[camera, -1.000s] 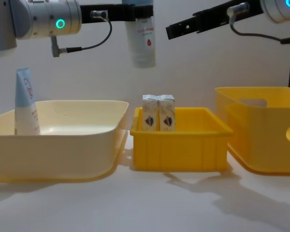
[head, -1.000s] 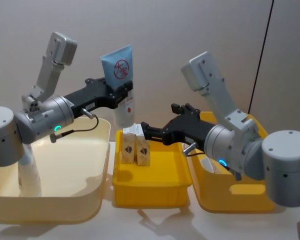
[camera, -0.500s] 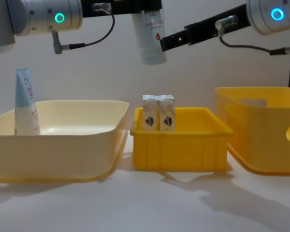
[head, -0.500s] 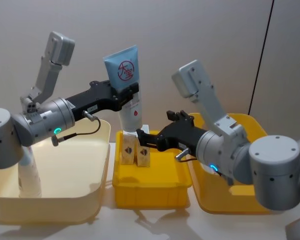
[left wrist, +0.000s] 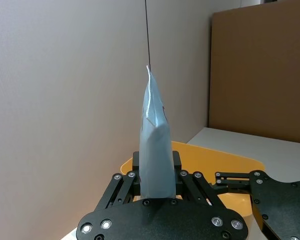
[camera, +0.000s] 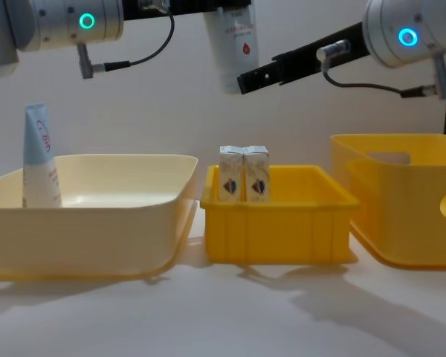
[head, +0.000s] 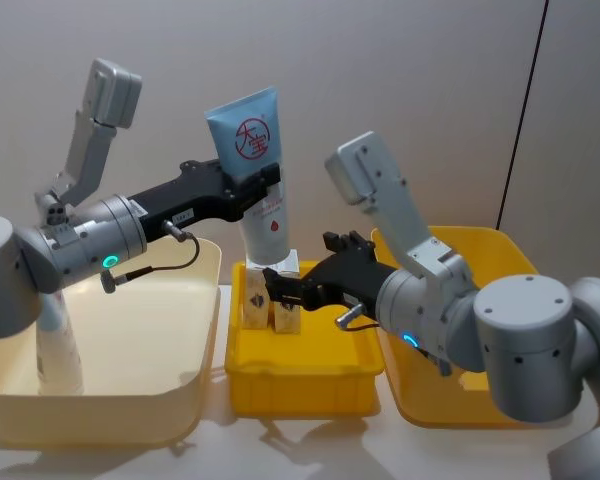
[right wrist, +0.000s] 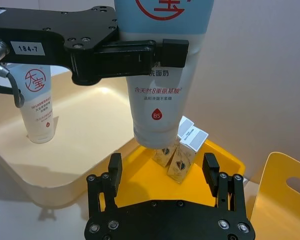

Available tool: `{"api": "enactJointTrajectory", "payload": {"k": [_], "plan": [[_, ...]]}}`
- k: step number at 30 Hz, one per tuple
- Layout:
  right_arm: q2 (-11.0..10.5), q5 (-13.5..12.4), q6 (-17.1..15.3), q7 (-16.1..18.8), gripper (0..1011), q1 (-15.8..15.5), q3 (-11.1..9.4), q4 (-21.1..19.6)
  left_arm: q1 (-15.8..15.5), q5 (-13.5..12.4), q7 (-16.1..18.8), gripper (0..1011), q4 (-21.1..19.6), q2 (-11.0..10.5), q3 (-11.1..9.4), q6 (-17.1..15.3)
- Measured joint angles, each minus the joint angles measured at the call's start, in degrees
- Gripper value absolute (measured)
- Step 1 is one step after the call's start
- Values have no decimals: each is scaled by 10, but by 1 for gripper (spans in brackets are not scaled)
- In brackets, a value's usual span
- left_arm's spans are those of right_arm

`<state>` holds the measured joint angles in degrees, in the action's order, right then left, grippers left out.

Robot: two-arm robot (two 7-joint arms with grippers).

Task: Bimanual collaborative sorting of washing and personal care products

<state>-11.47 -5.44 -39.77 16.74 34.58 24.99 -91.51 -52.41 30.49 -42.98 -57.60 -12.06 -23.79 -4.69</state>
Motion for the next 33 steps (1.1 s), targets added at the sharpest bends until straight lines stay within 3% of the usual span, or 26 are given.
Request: {"api": "enactJointTrajectory", "payload": {"k": [33], "plan": [[41,22,18,-12,1001,22,2,52,10,28,-10,304,-6,-5,-8,0]]}}
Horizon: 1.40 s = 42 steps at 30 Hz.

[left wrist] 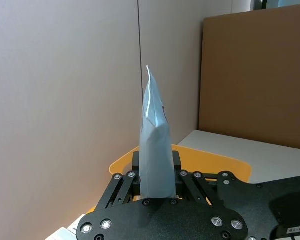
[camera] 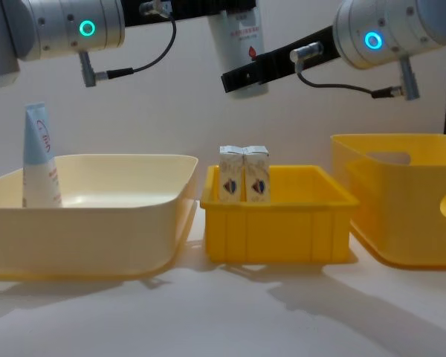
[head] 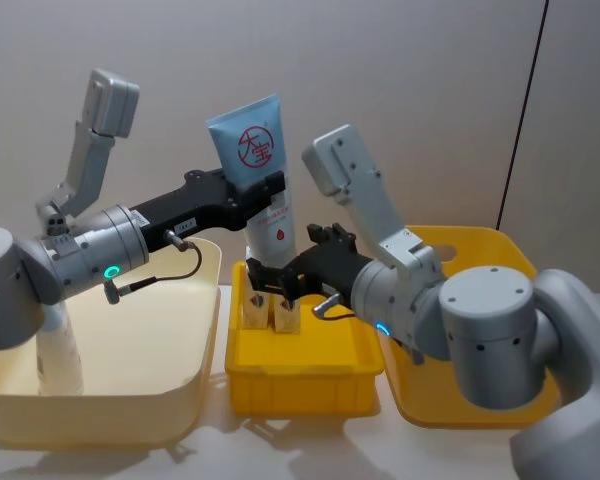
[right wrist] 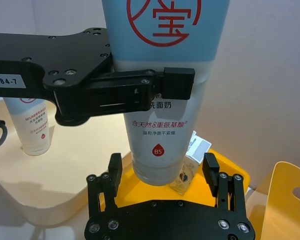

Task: Bimanual collaborative sorting of washing and personal care products

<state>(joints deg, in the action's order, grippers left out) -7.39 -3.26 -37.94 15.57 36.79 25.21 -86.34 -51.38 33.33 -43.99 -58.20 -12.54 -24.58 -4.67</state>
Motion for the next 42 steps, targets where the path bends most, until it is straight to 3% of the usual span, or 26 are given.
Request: {"api": "enactJointTrajectory", "payload": {"k": [27,37,40,42], "plan": [[38,7,15,-6,998,22,-6,49,-11,15,-9,305,21,0,-11,8],[44,9,18,-7,785,26,-7,56,-13,17,-10,304,23,-1,-12,9],[45,9,18,-7,677,27,-8,57,-13,17,-10,304,24,-1,-12,9],[45,9,19,-7,671,27,-8,57,-13,17,-10,305,24,-1,-12,10]]}}
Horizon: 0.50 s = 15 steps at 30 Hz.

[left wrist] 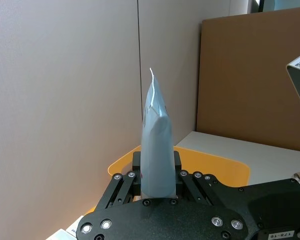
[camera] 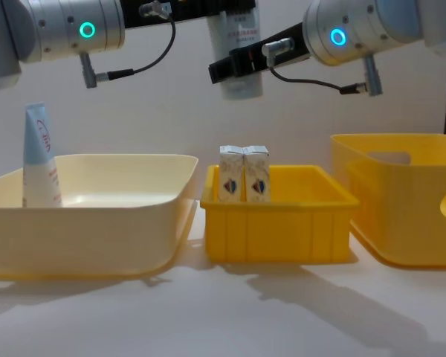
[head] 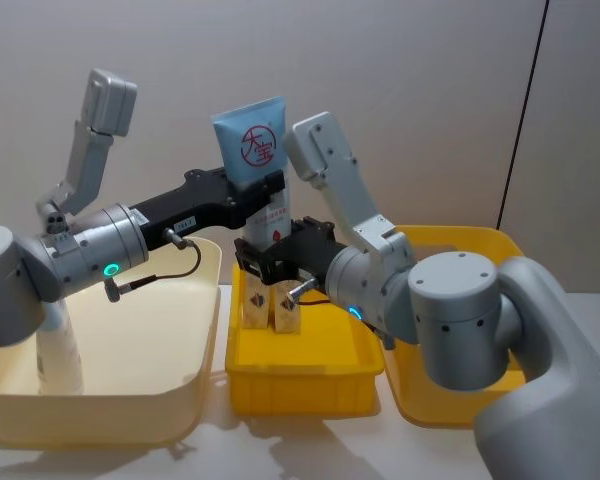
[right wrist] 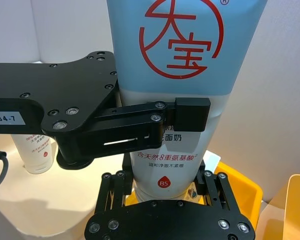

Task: Bimanual collaborative sorting of washing and personal care products

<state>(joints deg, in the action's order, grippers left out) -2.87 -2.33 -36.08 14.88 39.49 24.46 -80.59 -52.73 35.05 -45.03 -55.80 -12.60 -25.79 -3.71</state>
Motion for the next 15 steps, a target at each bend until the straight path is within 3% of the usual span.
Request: {"api": "enactJointTrajectory", "payload": {"k": [15], "plan": [[2,1,2,0,666,1,0,3,-1,1,-1,304,1,0,-1,0]]}}
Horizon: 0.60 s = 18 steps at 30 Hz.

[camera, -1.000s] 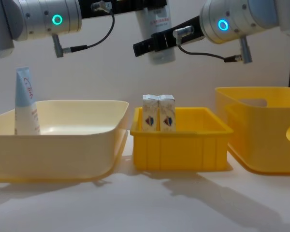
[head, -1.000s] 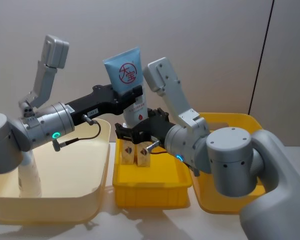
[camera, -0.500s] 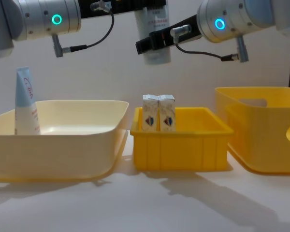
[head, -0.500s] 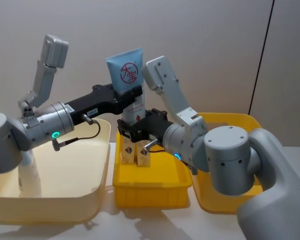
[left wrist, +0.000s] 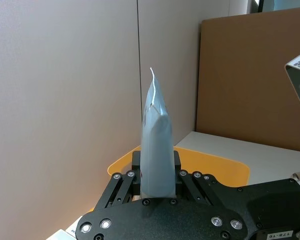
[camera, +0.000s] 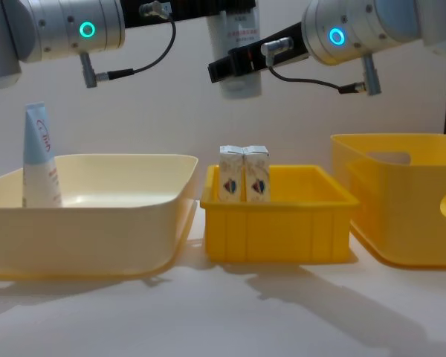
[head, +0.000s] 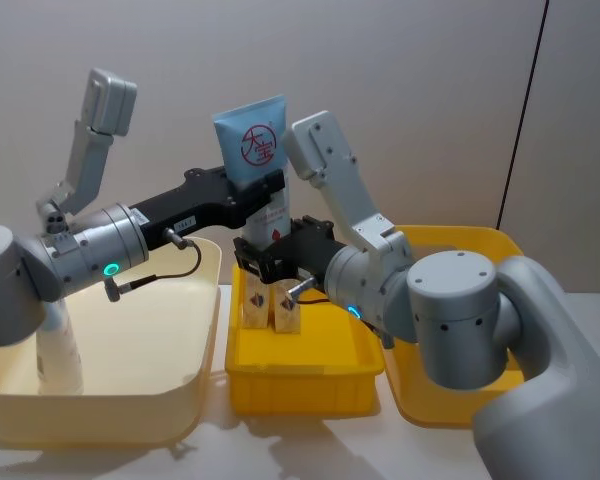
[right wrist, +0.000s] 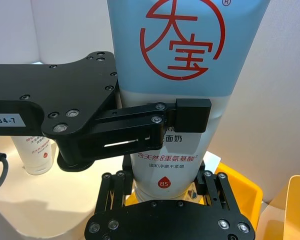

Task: Bimanual collaborative sorting of washing and personal care products

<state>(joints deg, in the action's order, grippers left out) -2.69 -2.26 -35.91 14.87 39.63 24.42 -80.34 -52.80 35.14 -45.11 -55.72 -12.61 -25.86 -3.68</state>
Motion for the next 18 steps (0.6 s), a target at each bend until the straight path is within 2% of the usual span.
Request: {"api": "enactJointTrajectory", "payload": {"k": [14,17,18], "plan": [[1,0,1,0,666,1,0,1,0,0,0,303,0,0,0,0],[1,0,1,0,666,1,0,1,0,0,0,352,0,0,0,0],[1,0,1,0,666,1,0,1,0,0,0,405,0,1,0,0]]}}
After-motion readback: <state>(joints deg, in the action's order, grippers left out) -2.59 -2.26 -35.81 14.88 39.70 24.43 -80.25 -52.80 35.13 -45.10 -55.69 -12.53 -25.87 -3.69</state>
